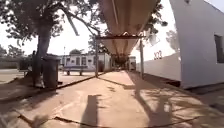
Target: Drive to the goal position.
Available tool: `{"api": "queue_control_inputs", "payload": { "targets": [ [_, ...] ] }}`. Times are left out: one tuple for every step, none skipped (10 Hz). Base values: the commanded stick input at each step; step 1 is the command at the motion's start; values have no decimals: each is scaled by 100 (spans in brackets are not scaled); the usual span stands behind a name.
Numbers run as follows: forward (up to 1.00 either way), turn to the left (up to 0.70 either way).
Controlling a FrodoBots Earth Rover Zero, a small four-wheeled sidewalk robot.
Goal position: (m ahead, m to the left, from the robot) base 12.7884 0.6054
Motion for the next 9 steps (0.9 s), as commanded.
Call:
{"api": "queue_control_inputs", "payload": {
  "targets": [
    [70,0],
    [70,0],
    [70,0],
    [70,0],
    [70,0],
    [70,0],
    [70,0],
    [70,0],
    [70,0]
  ]
}}
